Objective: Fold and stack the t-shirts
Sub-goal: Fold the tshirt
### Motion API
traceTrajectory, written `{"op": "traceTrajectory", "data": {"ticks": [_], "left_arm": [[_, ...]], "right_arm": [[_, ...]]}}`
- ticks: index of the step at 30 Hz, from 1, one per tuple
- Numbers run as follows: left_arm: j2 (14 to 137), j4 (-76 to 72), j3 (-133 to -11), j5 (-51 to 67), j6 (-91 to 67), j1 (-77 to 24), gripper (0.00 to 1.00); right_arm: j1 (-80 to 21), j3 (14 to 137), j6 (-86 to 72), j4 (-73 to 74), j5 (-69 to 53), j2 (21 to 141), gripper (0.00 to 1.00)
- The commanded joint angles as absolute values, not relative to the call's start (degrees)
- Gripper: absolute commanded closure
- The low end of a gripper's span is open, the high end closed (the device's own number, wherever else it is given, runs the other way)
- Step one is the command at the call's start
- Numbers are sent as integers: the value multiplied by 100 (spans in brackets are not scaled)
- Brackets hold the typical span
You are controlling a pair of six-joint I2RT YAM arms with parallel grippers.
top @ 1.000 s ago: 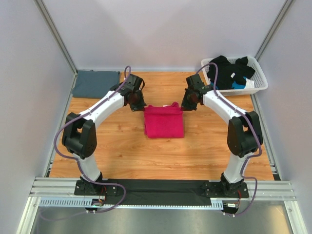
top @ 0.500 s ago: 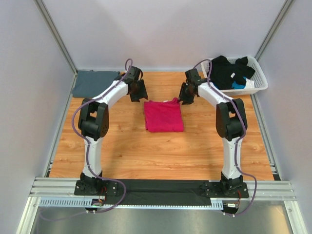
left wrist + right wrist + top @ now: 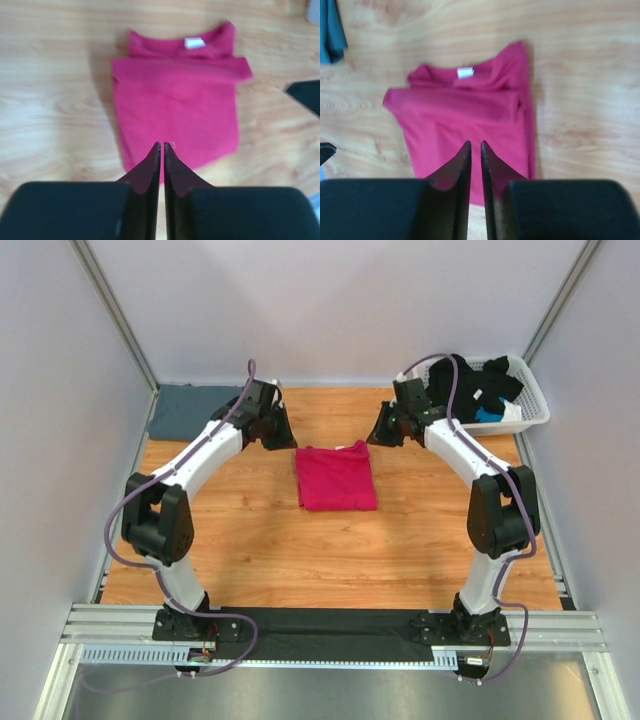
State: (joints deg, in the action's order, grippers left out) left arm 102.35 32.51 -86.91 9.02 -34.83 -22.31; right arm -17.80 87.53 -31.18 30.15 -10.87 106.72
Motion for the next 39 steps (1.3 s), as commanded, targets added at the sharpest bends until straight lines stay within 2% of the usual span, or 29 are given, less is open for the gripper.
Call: {"op": "traceTrajectory", "data": {"ticks": [1, 4, 14, 19, 27, 39], "left_arm": [[9984, 2409, -8201, 1230, -3726, -2548, 93], [10326, 2321, -8165, 1318, -3928, -2610, 100], [11749, 2417, -9060, 941, -4122, -2575, 100], [12172, 2558, -9632, 826, -4210, -2461, 100], [12770, 2811, -10239, 782, -4105, -2312, 100], [13157, 2997, -10748, 1011, -3859, -2145, 100]], "right_arm": [[-1951, 8166, -3252, 2356, -1266, 10406, 89], [-2004, 7954, -3313, 2268, -1318, 10564, 94], [-2021, 8753, -3173, 2311, -1090, 11609, 96], [-2004, 9613, -3050, 2452, -897, 12207, 96], [-1881, 10098, -2997, 2399, -704, 12805, 95], [-1565, 9843, -3041, 2074, -1133, 12657, 95]]}}
